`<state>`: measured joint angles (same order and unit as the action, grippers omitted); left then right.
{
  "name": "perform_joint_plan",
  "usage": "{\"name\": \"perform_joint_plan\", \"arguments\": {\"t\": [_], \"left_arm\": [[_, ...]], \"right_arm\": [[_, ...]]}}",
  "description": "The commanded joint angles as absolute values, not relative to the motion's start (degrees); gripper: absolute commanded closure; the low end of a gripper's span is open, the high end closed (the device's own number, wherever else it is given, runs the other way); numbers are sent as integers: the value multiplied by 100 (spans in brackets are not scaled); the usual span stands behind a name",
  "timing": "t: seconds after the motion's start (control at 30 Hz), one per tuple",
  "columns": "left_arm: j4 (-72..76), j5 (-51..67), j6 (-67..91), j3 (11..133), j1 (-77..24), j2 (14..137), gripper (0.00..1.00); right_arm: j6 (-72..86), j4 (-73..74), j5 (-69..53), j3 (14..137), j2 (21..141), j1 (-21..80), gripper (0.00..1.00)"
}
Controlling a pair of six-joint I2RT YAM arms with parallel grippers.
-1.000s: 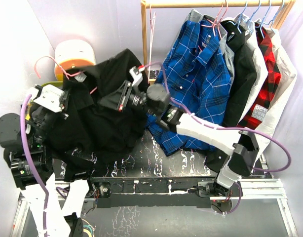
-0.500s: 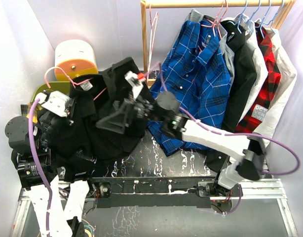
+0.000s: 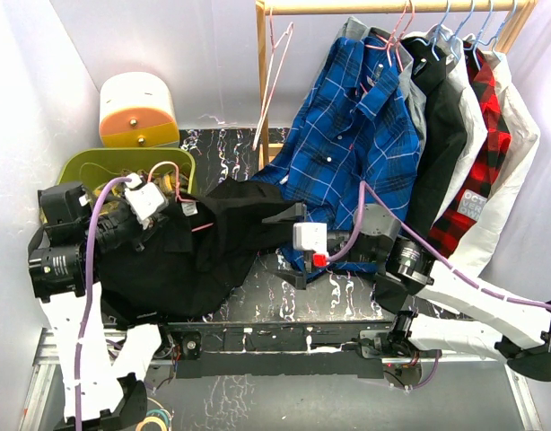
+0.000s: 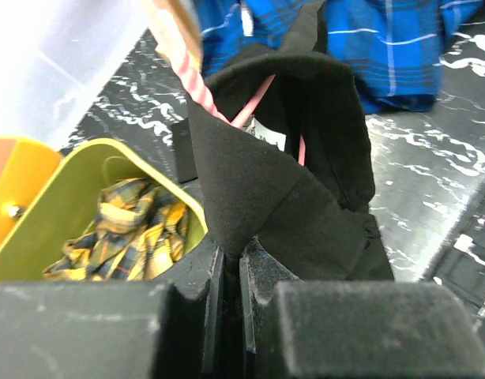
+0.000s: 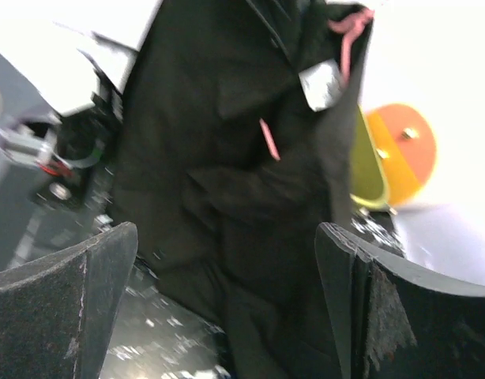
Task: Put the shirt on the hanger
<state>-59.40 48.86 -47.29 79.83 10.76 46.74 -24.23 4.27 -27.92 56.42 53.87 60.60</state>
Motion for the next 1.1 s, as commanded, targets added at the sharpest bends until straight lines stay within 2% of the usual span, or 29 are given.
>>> {"name": "perform_joint_plan", "arguments": {"t": [0.0, 0.2, 0.27, 0.33, 0.4, 0.47, 0.6, 0.73, 0.77, 0.9, 0.93, 1.0, 1.07], "left_arm": [[-7473, 5863, -5952, 8564, 1099, 4901, 100], [-8021, 5964, -6342, 8789, 1099, 5035, 100], [-8137, 5984, -6408, 8841, 1104, 5029, 100], [-8192, 6024, -6416, 8882, 1102, 5014, 100], [-8204, 6061, -6399, 8877, 1099, 4972, 100], [-8193, 6065, -6400, 8851, 1099, 4948, 100], [-8188, 6069, -6348, 8894, 1099, 5005, 100], [-8200, 6218, -6241, 9061, 1103, 5104, 100], [-8198, 6281, -6207, 9077, 1104, 5120, 100], [-8195, 6433, -6177, 9033, 1102, 5123, 100], [-8196, 6455, -6186, 9013, 1101, 5143, 100], [-8191, 6478, -6191, 8979, 1099, 5151, 100], [-8191, 6521, -6177, 8965, 1099, 5153, 100]], "right_arm": [[-4121, 1337, -2085, 5606, 5466, 5610, 0], [-3945, 447, -2428, 5179, 5714, 5019, 2], [-3856, 291, -2535, 5182, 5904, 5014, 7], [-3719, 84, -2649, 5214, 6087, 5015, 17], [-3556, -85, -2869, 5277, 6211, 5025, 21], [-3368, -139, -3155, 5410, 6318, 5037, 17], [-3350, -323, -3102, 5431, 6387, 5323, 2], [-3354, -1164, -2447, 4907, 6279, 5476, 1], [-3319, -1419, -2285, 4780, 6275, 5498, 5], [-3019, -1747, -2352, 4792, 6345, 5519, 46], [-2932, -1771, -2446, 4843, 6358, 5523, 52], [-2770, -1757, -2614, 4982, 6419, 5528, 57], [-2603, -1690, -2755, 5141, 6496, 5523, 50]]}}
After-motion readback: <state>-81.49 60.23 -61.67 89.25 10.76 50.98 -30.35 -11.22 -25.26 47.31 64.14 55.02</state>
